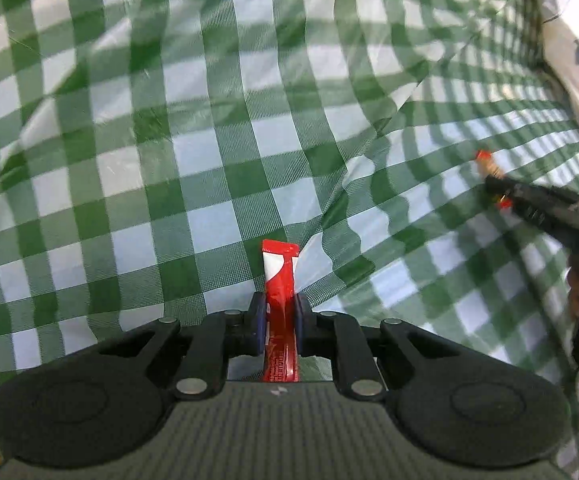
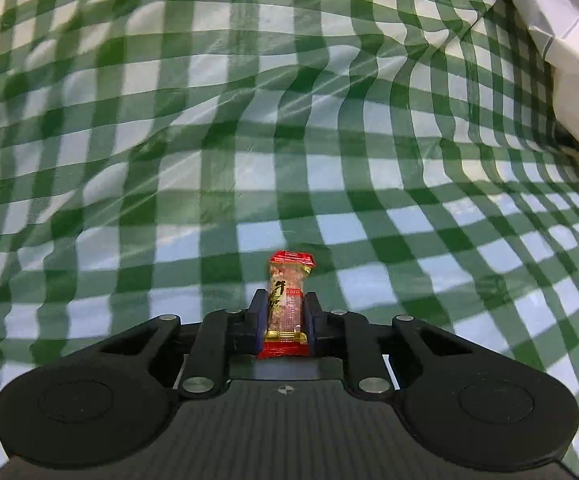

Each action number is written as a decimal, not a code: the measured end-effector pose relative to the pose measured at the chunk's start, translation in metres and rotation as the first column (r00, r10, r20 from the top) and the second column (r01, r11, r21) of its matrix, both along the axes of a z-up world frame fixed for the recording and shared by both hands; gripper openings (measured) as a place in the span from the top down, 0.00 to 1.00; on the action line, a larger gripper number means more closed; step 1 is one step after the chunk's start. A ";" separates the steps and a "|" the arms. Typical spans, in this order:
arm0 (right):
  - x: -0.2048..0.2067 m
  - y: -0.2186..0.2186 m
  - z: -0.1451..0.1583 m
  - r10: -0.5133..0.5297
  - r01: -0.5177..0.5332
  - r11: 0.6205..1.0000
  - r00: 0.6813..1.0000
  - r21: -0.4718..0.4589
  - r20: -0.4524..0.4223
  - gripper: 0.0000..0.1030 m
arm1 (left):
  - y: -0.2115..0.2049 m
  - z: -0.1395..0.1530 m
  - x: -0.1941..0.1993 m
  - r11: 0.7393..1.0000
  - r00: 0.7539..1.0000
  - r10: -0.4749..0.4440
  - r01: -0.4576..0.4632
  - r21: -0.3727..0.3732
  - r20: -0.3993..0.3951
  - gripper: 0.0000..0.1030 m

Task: Organize snacks
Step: 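Carry the red stick and red candy over the box with both tools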

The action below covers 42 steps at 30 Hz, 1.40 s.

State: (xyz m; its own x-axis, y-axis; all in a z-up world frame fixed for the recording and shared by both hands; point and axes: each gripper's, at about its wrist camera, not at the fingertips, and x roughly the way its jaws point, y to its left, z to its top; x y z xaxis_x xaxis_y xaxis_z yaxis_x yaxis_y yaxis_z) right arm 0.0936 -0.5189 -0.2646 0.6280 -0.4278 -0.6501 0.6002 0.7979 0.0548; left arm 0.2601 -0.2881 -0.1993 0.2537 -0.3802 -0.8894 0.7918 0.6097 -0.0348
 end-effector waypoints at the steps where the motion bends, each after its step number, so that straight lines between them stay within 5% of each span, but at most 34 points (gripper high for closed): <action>1: -0.004 0.005 0.002 0.003 -0.003 1.000 1.000 0.007 0.002 0.81 | 0.004 0.005 -0.003 1.000 1.000 0.003 -0.003 -0.002 0.001 0.85; 17: -0.092 0.118 0.071 0.050 -0.061 0.989 0.995 0.133 0.082 0.81 | 0.093 0.094 -0.095 0.990 1.000 0.024 -0.022 -0.140 0.013 0.85; 32: -0.200 0.288 0.164 0.165 -0.191 0.972 0.970 0.136 0.178 0.82 | 0.265 0.175 -0.219 0.972 0.988 0.146 -0.134 -0.195 0.048 0.85; 42: -0.247 0.415 0.208 0.331 -0.366 0.918 0.920 0.154 0.212 0.82 | 0.369 0.205 -0.287 0.962 0.968 0.210 -0.180 -0.206 0.136 0.85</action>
